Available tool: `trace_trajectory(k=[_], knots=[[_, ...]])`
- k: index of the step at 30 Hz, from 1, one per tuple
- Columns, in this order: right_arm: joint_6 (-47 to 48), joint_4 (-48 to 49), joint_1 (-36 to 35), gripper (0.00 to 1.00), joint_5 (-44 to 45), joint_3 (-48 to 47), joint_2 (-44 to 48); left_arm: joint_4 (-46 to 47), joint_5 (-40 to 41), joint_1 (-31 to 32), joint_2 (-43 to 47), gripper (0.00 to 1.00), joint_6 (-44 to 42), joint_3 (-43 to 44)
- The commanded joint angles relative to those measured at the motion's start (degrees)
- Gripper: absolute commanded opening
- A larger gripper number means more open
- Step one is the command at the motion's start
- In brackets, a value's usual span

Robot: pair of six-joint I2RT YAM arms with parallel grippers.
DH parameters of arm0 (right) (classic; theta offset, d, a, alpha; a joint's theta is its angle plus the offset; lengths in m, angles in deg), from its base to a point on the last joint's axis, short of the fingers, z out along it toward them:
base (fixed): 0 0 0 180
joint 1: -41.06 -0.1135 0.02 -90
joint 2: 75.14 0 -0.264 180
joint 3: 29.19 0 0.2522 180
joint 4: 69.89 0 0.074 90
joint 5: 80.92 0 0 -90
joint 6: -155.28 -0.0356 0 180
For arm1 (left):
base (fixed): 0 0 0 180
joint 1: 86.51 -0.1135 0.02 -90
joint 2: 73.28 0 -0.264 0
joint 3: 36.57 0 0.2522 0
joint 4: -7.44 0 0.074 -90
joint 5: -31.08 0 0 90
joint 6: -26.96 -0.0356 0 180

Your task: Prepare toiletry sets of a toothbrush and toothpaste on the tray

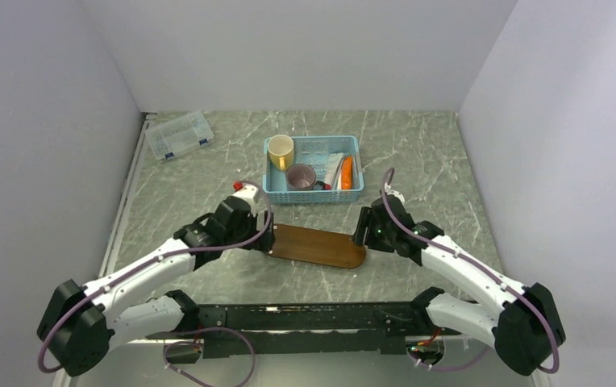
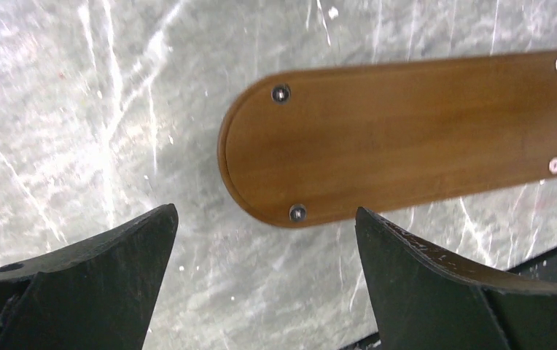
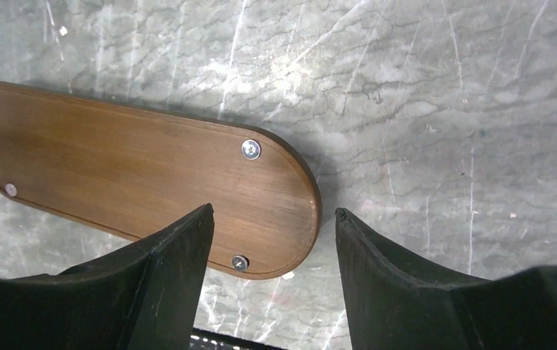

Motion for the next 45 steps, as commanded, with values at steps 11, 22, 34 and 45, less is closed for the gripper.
trace_trajectory(k=[11, 22, 34, 45], knots=[[-7.0, -0.1, -0.4, 0.68, -5.7, 9.0, 8.9, 13.4, -3.3, -1.1, -20.1, 0.99, -3.2, 7.6], [-11.3, 9.1, -2.2, 0.70, -10.2, 12.5, 4.8, 18.1, -5.4, -1.2, -23.2, 0.99, -3.1, 5.2], [-9.8, 10.0, -2.3, 0.70, -7.4, 7.8, -1.3, 17.8, -6.6, -1.2, -16.5, 0.99, -3.1, -0.2], [-7.0, 9.0, -2.3, 0.70, -5.4, 5.0, -4.8, 16.7, -6.9, -1.2, -10.4, 0.99, -1.6, -4.0]])
